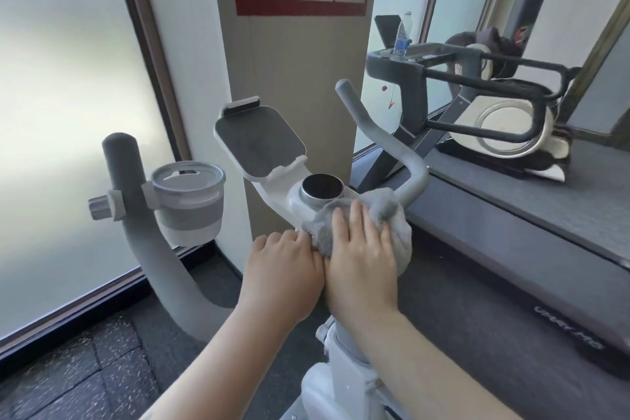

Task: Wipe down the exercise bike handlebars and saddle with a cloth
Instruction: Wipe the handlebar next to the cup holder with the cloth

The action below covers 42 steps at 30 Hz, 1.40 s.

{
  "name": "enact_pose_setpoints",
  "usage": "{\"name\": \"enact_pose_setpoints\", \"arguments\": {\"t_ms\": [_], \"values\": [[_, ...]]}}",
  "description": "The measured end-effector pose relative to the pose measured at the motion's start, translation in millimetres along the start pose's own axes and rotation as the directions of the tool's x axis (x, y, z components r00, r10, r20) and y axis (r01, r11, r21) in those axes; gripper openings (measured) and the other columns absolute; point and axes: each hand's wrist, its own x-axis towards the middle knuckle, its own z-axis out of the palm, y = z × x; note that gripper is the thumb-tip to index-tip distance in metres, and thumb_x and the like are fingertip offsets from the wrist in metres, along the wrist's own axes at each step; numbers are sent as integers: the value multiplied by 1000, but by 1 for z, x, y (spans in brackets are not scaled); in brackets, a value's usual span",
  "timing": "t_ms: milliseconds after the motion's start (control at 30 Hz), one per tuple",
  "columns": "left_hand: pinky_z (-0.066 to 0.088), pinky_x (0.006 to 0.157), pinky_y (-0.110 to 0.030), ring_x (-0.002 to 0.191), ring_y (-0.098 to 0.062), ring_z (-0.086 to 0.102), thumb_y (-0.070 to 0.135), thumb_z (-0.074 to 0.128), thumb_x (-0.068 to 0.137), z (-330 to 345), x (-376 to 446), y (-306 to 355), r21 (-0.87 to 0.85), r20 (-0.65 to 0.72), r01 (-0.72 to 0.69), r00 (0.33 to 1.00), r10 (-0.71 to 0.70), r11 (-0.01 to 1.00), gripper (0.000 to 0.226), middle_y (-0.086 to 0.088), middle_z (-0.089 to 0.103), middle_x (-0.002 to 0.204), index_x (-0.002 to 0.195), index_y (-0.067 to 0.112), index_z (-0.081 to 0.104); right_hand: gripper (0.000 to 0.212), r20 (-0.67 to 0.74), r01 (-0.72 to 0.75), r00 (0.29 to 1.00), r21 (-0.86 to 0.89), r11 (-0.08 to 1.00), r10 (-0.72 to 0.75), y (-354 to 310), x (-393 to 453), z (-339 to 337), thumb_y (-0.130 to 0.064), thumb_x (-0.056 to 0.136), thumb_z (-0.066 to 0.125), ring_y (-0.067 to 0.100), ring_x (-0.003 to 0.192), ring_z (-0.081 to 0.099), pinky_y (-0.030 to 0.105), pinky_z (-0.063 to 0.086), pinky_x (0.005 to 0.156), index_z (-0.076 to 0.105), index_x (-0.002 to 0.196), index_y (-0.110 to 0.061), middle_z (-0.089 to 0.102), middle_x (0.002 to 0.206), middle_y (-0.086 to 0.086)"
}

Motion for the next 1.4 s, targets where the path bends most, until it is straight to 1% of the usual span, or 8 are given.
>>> {"name": "enact_pose_setpoints", "arguments": {"t_ms": [167,267,433,600,767,933,1167,1400], "values": [[44,43,-29,41,-26,49,6,84,50,0,-1,-1,23,-9,-34,999,35,999,36,-1,49,52,54,15,49,54,70,270,947,357,894,-314,59,30,-16,-22,75,53,9,129,48,22,27,110,62,128,-26,54,140,-3],[42,41,-28,39,-23,47,7,85,46,0,-3,-1,30,17,-33,999,32,999,35,2,47,50,54,16,52,58,114,96,967,668,738,-229,81,34,-21,1,82,47,0,133,39,28,29,114,58,131,-28,50,141,-11],[42,41,-27,38,-23,45,7,84,44,-3,-2,1,64,23,-28,999,26,998,33,1,47,49,54,15,54,42,297,-397,907,367,841,298,28,90,-21,-22,94,35,30,116,53,36,36,83,53,129,-35,61,124,2],[38,42,-27,40,-24,46,8,83,47,-1,-3,-1,74,61,-22,998,18,997,31,1,48,51,56,15,54,51,281,49,954,190,981,-102,6,102,4,-21,92,42,25,137,28,39,28,107,41,142,-32,32,152,-4],[40,49,-31,46,-27,50,8,78,53,3,0,-1,83,93,-44,995,36,996,22,-4,52,57,65,11,59,68,328,468,764,312,827,-556,56,89,-10,-12,87,45,4,145,2,27,4,118,29,145,-46,9,159,-18],[31,70,-33,89,-29,56,7,47,86,-2,-2,1,131,160,-32,987,11,991,21,-7,56,99,106,10,54,57,352,52,922,299,953,-161,19,110,0,-20,95,35,16,144,15,41,22,114,28,147,-42,17,158,-14],[33,69,-31,91,-29,57,10,41,92,-12,-2,2,83,196,-3,980,-14,997,11,-5,58,102,92,19,46,58,270,443,767,434,784,-582,54,89,-3,-20,85,40,6,145,12,38,12,119,45,139,-40,22,157,-15],[31,69,-33,91,-30,55,10,41,91,-10,-3,1,132,207,-14,978,-14,991,25,-7,56,105,115,8,48,51,359,116,910,257,959,-207,15,127,9,-28,97,32,17,142,24,41,17,117,31,147,-37,30,155,-11]]}}
